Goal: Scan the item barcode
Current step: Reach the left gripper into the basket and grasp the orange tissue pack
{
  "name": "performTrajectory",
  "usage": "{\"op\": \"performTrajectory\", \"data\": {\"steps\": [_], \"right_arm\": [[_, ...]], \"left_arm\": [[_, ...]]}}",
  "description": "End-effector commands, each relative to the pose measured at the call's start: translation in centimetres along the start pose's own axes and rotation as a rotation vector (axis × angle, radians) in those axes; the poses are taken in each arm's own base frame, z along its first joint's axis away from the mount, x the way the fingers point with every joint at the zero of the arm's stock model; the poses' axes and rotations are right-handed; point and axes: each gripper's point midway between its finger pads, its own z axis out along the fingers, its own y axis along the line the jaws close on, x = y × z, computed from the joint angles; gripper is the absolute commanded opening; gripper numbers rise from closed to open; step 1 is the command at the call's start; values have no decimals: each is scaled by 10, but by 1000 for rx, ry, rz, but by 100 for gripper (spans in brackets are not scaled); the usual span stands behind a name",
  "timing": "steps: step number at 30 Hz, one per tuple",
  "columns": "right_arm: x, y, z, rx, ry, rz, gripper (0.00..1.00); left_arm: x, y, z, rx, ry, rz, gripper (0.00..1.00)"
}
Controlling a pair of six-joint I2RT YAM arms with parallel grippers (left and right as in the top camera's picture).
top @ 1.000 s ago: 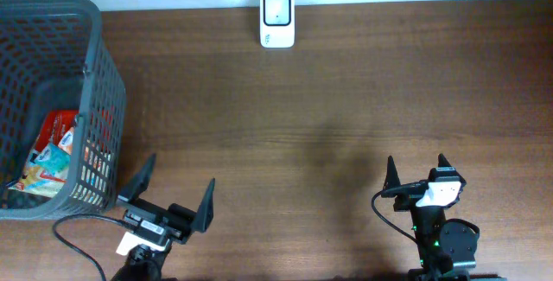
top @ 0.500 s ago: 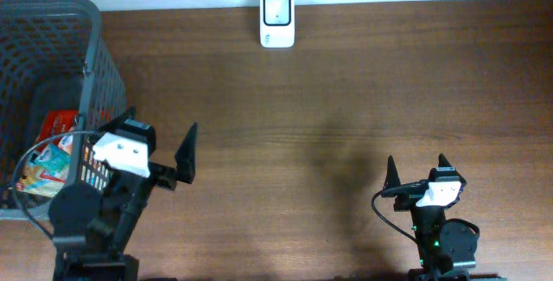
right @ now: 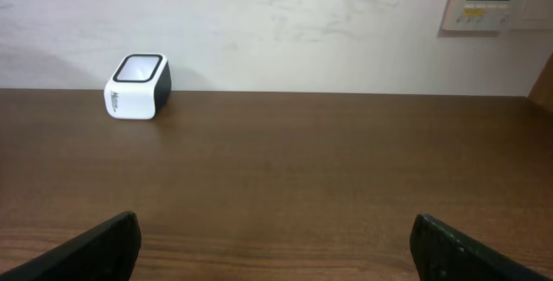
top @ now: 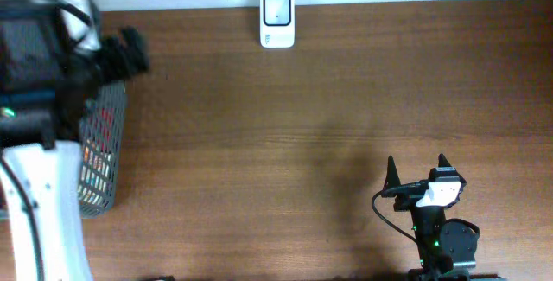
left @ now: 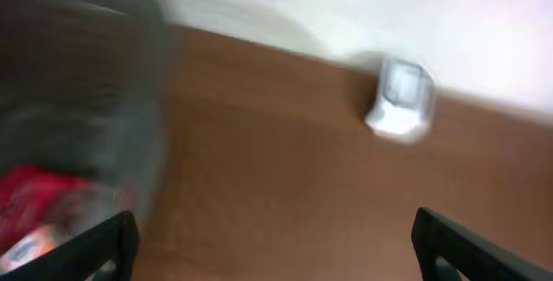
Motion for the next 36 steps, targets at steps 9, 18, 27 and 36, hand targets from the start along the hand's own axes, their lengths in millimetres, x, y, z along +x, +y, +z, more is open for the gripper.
{"op": "performTrajectory", "data": {"steps": [9,18,27,36], "right_arm": [[4,-3,0,17,5,-7,98],[4,-3,0,17,5,-7,98],[4,-3,0,17,5,-7,98],[4,-3,0,17,5,-7,98]], "left_arm": [[-6,224,-5,-520,55,-500,99],[90,249,77,-564,490,-570,69],[141,229,121,-613,731,-429,67],[209,240,150,-632,831,-424,61]]}}
